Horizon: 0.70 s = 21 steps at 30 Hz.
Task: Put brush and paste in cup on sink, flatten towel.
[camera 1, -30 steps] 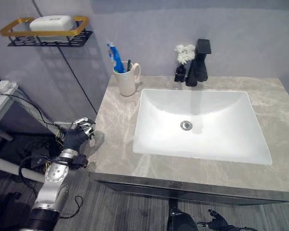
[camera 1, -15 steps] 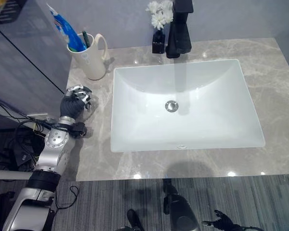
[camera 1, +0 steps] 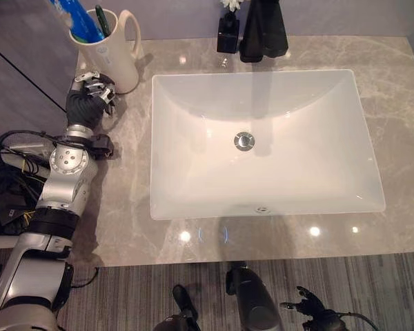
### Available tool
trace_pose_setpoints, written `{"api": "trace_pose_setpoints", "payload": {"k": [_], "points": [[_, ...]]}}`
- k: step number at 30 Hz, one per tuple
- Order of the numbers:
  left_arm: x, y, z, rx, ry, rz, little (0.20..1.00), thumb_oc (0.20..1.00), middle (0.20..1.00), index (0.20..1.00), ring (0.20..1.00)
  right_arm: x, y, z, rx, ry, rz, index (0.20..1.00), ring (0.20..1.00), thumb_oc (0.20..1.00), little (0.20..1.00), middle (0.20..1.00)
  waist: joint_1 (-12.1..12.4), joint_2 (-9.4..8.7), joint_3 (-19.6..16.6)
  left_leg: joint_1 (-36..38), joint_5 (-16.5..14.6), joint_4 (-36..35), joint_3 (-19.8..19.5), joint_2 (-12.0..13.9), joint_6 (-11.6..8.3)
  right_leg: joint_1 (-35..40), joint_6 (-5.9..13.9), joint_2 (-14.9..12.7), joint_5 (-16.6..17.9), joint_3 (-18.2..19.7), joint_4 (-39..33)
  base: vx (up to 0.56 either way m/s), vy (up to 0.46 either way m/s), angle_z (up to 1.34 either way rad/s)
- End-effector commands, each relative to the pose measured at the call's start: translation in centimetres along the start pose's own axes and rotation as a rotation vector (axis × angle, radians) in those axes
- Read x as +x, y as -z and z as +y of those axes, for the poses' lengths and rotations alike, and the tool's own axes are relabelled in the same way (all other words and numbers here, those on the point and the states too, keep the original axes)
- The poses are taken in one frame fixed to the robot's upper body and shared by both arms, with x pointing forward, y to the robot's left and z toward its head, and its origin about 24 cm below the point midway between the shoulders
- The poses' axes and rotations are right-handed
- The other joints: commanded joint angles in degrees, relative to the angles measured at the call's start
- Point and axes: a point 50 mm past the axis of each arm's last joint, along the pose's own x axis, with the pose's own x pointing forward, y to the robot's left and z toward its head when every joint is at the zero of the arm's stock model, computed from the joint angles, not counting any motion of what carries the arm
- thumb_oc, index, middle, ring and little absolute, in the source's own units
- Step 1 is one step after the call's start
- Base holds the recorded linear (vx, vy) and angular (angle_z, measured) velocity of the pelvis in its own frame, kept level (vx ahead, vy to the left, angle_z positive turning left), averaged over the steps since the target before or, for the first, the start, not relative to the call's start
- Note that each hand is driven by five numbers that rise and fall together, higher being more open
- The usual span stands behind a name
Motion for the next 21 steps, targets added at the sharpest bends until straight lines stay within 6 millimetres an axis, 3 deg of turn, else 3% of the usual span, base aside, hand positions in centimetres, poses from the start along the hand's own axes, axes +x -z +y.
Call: {"api": "trace_pose_setpoints", "payload": {"k": [1,6,14,21], "points": [[0.4,-0.5,2.8,0.06,-0.076,0.01,0.2,0.2,0.2,0.2,0.2,0.0,0.2,0.9,0.009,-0.023,0.009,1.0,1.0,1.0,1.0,1.0,-0.49,-1.73,-0.85,-0.51,2.46,0.22,-0.1,1.26,-1.68,1.27,10.37,-4.73,0.54,3.76,-0.14,-0.02,-0.032,0.01],[2.2,-2.1,3.4,0.104,-0.129,-0.014,0.2,0.2,0.2,0.2,0.2,0.2,-1.4,1.0,0.025,-0.026,-0.054,1.0,1.0,1.0,1.0,1.0,-0.94,-2.18,-0.46,-1.58,2.77,0.22,0.46,1.66,-2.04,-0.33,10.4,-4.28,1.1,4.05,-0.14,0.0,-0.017,-0.04],[3.7,-3.1,4.0,0.181,-0.244,-0.013,0.2,0.2,0.2,0.2,0.2,0.2,-0.9,1.2,0.04,-0.023,-0.035,1.0,1.0,1.0,1.0,1.0,-1.66,-1.6,-0.52,-2.53,2.59,0.22,-0.18,1.73,-2.23,-1.17,10.38,-4.56,0.91,3.56,-0.14,0.04,-0.004,-0.04],[4.7,-4.1,4.6,0.178,-0.343,-0.017,0.2,0.2,0.2,0.2,0.2,0.3,-1.7,1.2,0.06,-0.019,-0.058,1.0,1.0,1.0,1.0,1.0,-1.95,-1.58,-0.3,-2.51,2.72,0.22,-0.04,2.08,-2.52,-1.44,10.21,-4.31,0.62,3.61,-0.14,0.02,-0.005,0.0]]}}
